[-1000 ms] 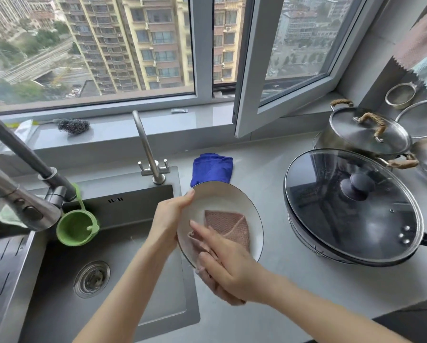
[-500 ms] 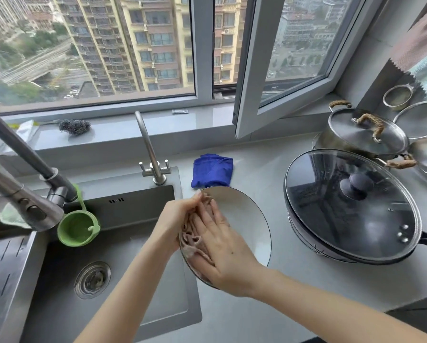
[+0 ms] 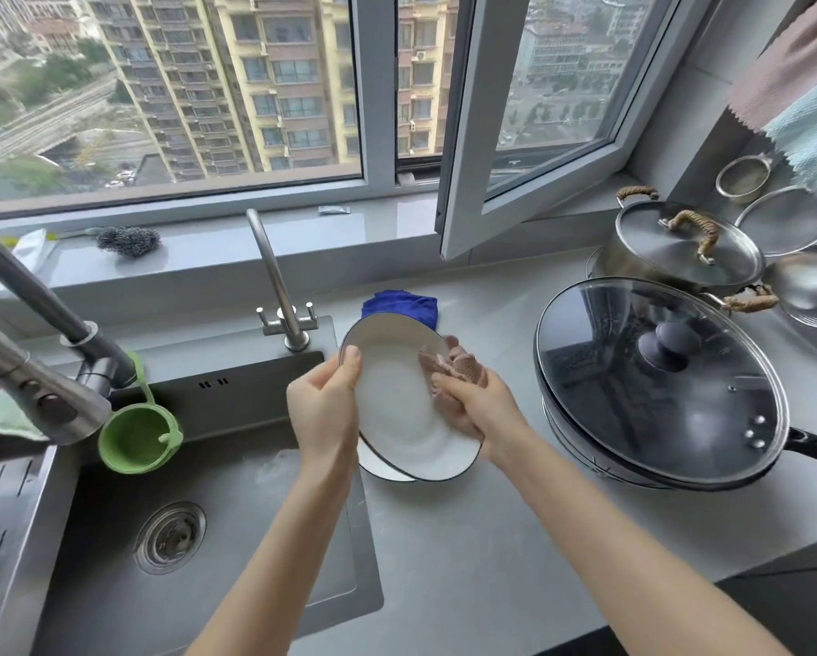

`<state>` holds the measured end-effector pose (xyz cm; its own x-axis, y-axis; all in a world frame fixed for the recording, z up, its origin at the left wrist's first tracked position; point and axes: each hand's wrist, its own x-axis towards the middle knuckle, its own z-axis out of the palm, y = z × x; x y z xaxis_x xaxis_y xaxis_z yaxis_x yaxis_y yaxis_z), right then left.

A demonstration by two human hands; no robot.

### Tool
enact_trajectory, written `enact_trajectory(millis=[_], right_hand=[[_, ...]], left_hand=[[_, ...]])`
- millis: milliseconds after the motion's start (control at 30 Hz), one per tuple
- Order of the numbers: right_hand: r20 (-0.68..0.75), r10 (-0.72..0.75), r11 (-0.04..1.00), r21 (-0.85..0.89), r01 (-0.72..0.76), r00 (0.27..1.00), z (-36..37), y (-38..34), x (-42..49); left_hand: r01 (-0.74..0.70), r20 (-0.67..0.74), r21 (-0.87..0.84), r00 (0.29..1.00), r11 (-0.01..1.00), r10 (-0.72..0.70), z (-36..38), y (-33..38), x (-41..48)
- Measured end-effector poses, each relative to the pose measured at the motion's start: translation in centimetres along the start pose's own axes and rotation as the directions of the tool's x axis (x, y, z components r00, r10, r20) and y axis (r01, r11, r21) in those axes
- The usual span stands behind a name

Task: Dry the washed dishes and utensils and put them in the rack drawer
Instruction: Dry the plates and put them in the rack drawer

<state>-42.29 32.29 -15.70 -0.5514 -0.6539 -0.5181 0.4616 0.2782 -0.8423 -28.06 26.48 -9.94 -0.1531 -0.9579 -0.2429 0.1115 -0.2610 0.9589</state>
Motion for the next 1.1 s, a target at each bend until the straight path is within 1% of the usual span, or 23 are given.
enact_trajectory(millis=[33,67,100,167,200,267,300,333,367,400,467,533,567,633,700,767,833,867,933,1000,1033,1067,1100], right_hand=[[0.121,0.102,0.985,0.124,-0.117,0.987,-0.3,-0.7,0.2],[0.224,0.155,0.966,0.169,-0.195,0.962,-0.6,-1.2,0.1],[0.269,0.16,0.967,0.152,-0.206,0.95,-1.0,-1.2,0.3],[0.253,0.125,0.991,0.023,-0.135,0.959,-1.7,-1.2,0.6],[0.211,0.101,0.995,-0.039,-0.095,0.972,-2.1,-1.4,0.6],[0.194,0.035,0.988,-0.157,-0.004,0.98,-2.6,-2.1,0.0],[0.243,-0.015,0.972,-0.222,0.071,0.97,-2.6,-2.7,-0.5],[0.306,-0.069,0.946,-0.282,0.159,0.95,-2.3,-3.6,-1.2],[0.362,-0.108,0.912,-0.334,0.237,0.926,-1.9,-4.3,-1.7],[0.41,-0.135,0.87,-0.387,0.306,0.902,-1.2,-5.2,-2.3],[0.462,-0.166,0.795,-0.46,0.395,0.871,-0.4,-6.5,-2.3],[0.485,-0.151,0.8,-0.452,0.395,0.861,-0.4,-7.5,-1.9],[0.493,-0.126,0.837,-0.413,0.359,0.861,-0.6,-7.7,-1.6],[0.447,-0.067,0.932,-0.292,0.216,0.892,-1.2,-6.9,-1.2],[0.362,-0.012,0.995,-0.087,0.047,0.932,-1.4,-5.1,-0.8],[0.269,0.073,0.992,0.077,-0.097,0.96,-1.5,-3.1,-0.9],[0.203,0.153,0.942,0.265,-0.205,0.967,-0.7,-0.9,-0.9],[0.145,0.17,0.917,0.339,-0.21,0.975,0.1,0.2,-0.9],[-0.035,0.146,0.892,0.438,-0.116,0.989,2.0,2.3,-0.7],[-0.178,0.131,0.856,0.516,-0.021,0.975,3.5,3.6,-0.9],[-0.193,0.139,0.85,0.527,-0.017,0.971,3.7,4.1,-1.0],[-0.169,0.149,0.844,0.535,-0.036,0.974,3.8,4.2,-1.2],[-0.137,0.17,0.843,0.533,-0.072,0.976,3.4,4.1,-1.2]], left_hand=[[-0.028,-0.006,-0.017,1.0,0.999,0.028,-0.1,-0.3,-0.5],[-0.036,-0.005,-0.029,0.999,0.999,0.036,-0.3,-0.7,-0.9],[-0.023,0.017,-0.017,1.0,1.0,0.023,-0.8,-1.1,-1.1],[0.063,0.145,0.115,0.986,0.991,-0.079,-2.3,-1.5,-0.7],[0.119,0.237,0.217,0.956,0.969,-0.171,-3.1,-1.3,-0.1],[0.182,0.409,0.402,0.841,0.897,-0.353,-4.2,-0.2,1.1],[0.178,0.463,0.456,0.79,0.872,-0.403,-4.3,0.4,1.7],[0.164,0.486,0.483,0.767,0.86,-0.419,-4.0,0.8,2.1],[0.154,0.483,0.496,0.769,0.855,-0.419,-3.6,1.0,2.5],[0.131,0.468,0.5,0.791,0.856,-0.394,-3.2,1.1,2.7],[-0.004,0.424,0.526,0.868,0.85,-0.259,-2.3,1.0,2.9],[-0.145,0.378,0.56,0.921,0.816,-0.096,-1.8,0.9,3.2],[-0.155,0.345,0.559,0.937,0.815,-0.058,-1.6,0.9,3.3],[-0.097,0.263,0.518,0.963,0.85,-0.051,-1.2,0.7,3.7],[-0.055,0.154,0.5,0.988,0.864,-0.026,-1.0,0.3,3.7],[-0.041,0.066,0.449,0.998,0.893,0.013,-1.1,-0.4,3.7],[0.004,-0.056,0.362,0.998,0.932,0.017,-1.1,-1.4,3.6],[0.035,-0.135,0.314,0.991,0.949,0.008,-0.8,-2.1,3.3],[0.086,-0.314,0.182,0.949,0.979,-0.024,0.6,-3.1,1.7],[0.043,-0.473,-0.002,0.88,0.999,-0.039,2.6,-3.8,-0.5],[0.026,-0.502,-0.051,0.863,0.998,-0.048,3.2,-3.9,-1.7],[0.035,-0.482,-0.039,0.875,0.999,-0.049,3.3,-4.1,-2.4],[0.054,-0.406,0.009,0.913,0.999,-0.045,2.9,-4.3,-2.4]])
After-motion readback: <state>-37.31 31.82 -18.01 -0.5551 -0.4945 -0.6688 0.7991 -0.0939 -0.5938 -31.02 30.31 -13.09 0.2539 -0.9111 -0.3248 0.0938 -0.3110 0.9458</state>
